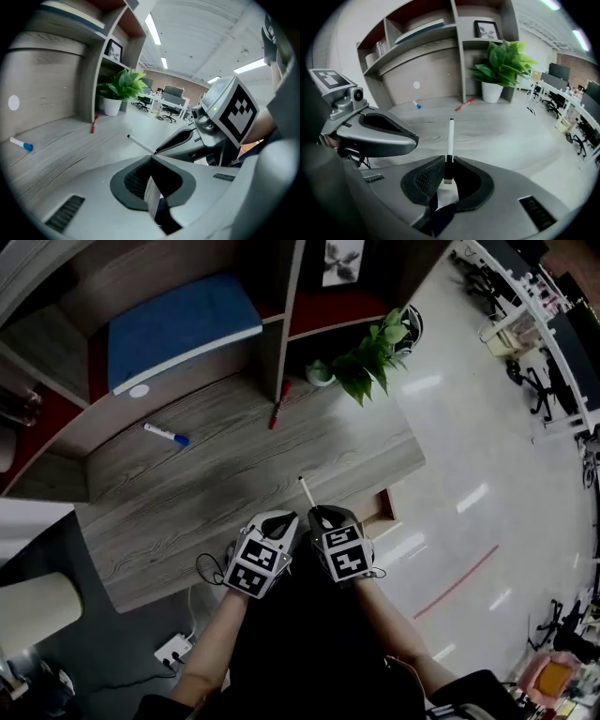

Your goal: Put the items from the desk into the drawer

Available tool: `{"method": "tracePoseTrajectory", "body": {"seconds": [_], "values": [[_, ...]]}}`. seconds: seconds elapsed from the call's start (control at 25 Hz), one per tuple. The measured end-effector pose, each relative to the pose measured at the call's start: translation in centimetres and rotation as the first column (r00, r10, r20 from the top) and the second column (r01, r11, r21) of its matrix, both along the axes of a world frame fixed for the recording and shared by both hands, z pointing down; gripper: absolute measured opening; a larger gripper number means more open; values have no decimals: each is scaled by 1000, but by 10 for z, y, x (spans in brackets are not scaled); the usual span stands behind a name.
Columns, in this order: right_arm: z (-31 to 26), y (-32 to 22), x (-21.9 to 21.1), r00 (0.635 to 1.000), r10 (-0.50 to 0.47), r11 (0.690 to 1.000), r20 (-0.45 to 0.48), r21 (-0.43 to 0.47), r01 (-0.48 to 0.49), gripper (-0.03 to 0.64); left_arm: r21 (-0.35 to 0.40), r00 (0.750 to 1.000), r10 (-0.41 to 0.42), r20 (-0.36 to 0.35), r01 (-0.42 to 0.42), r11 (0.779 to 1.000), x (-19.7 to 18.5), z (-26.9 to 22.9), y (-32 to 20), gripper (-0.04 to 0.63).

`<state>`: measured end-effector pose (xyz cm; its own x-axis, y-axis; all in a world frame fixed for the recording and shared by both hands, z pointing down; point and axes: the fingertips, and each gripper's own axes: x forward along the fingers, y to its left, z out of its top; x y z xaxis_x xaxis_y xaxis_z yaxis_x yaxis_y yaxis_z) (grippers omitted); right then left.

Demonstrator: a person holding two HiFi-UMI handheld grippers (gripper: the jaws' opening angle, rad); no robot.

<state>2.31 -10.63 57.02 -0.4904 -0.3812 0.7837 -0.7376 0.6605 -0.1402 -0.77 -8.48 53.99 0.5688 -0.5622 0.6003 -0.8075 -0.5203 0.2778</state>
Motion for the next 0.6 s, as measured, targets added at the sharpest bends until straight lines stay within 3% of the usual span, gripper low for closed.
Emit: {"method": "tracePoseTrajectory", "body": {"seconds": [0.28, 0.6], "values": [[4, -11, 70, 989, 145, 989, 12, 12, -146, 52, -5, 990, 141, 7, -141, 990, 64, 9, -11, 23], [12, -10, 144, 951, 306, 952, 36, 3, -307, 52, -4, 958, 288, -3, -288, 958, 136, 17, -10, 23]]}}
